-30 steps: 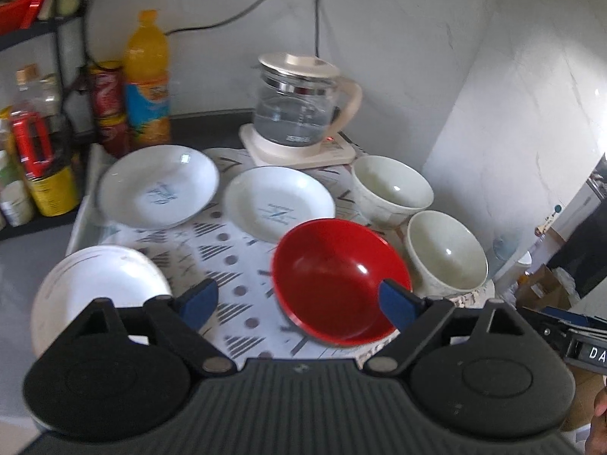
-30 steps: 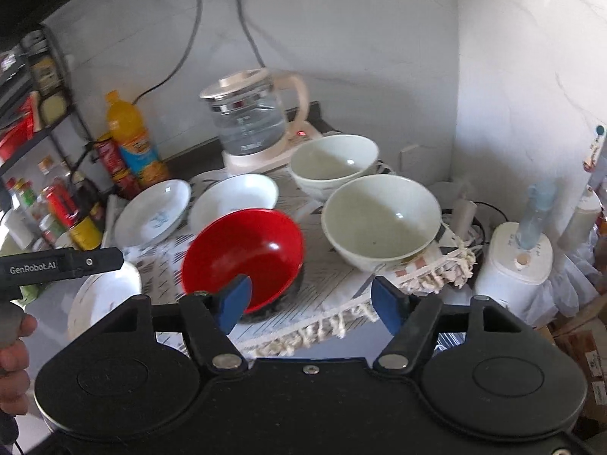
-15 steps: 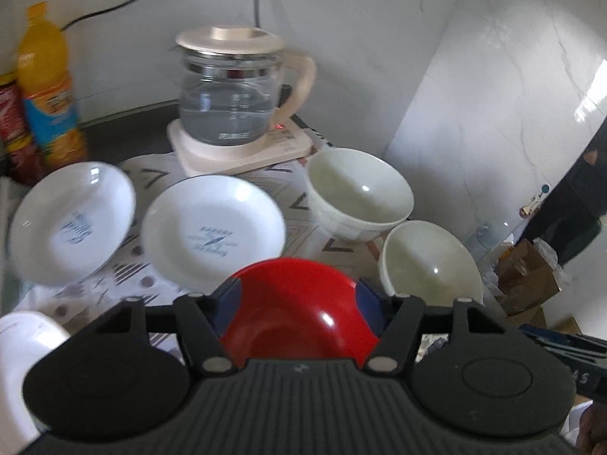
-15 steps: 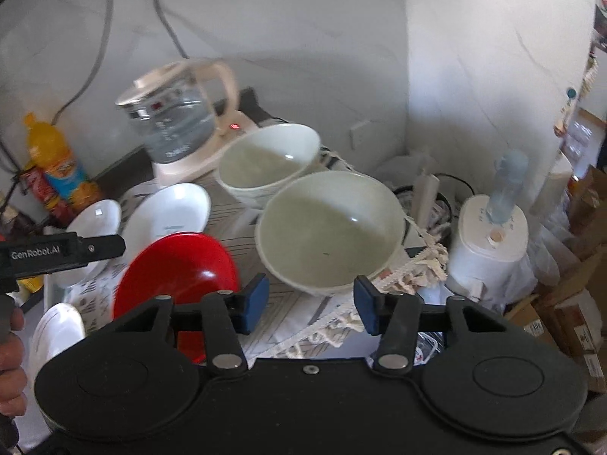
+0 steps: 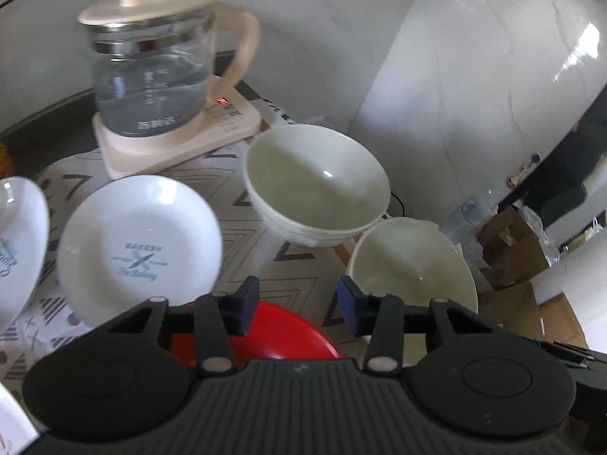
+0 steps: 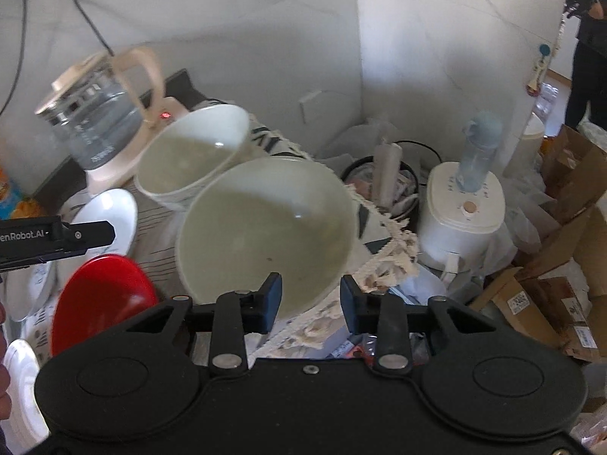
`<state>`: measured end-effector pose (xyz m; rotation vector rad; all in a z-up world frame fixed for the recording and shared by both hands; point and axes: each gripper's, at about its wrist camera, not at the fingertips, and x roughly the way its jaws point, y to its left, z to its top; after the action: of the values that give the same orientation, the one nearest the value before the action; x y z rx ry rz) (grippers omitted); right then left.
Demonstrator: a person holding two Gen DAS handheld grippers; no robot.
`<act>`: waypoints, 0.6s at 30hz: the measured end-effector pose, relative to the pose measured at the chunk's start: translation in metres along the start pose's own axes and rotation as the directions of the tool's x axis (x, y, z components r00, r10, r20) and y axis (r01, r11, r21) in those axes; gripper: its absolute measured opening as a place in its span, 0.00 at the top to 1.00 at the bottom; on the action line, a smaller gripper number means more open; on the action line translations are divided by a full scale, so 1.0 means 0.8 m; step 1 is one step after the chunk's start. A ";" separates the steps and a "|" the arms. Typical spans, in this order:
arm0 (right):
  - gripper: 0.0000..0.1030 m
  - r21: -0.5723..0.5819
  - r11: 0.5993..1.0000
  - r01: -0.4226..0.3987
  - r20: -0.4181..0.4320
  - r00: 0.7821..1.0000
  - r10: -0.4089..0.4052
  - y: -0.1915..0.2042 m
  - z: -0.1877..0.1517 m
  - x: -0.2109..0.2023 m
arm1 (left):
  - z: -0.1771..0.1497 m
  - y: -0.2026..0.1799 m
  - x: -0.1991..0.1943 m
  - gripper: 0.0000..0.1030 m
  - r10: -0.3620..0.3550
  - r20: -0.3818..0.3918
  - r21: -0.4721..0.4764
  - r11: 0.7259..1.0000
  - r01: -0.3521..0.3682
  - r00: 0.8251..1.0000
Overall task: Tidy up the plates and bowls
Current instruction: 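Close both grippers on the rim of the large cream-white bowl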
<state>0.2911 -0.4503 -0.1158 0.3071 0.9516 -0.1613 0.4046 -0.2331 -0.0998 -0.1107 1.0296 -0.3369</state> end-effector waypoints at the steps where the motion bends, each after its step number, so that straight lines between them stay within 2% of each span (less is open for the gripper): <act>1: 0.67 0.013 1.000 0.007 -0.007 1.000 -0.007 -0.003 0.000 0.003 | 0.002 -0.002 0.005 0.58 -0.007 -0.010 0.003 1.000 0.007 1.000; 13: 0.67 0.029 1.000 0.002 -0.056 0.998 -0.001 -0.024 0.005 0.032 | 0.007 -0.028 0.056 0.64 -0.047 -0.084 0.017 0.999 0.049 0.995; 18: 0.69 0.017 1.000 -0.014 -0.079 0.997 0.015 -0.028 0.016 0.047 | 0.008 -0.040 0.086 0.70 -0.020 -0.125 0.024 0.999 0.023 0.992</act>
<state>0.3164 -0.4752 -0.1442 0.3370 1.0263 -0.1444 0.4353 -0.2864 -0.1451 -0.0786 1.1484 -0.3804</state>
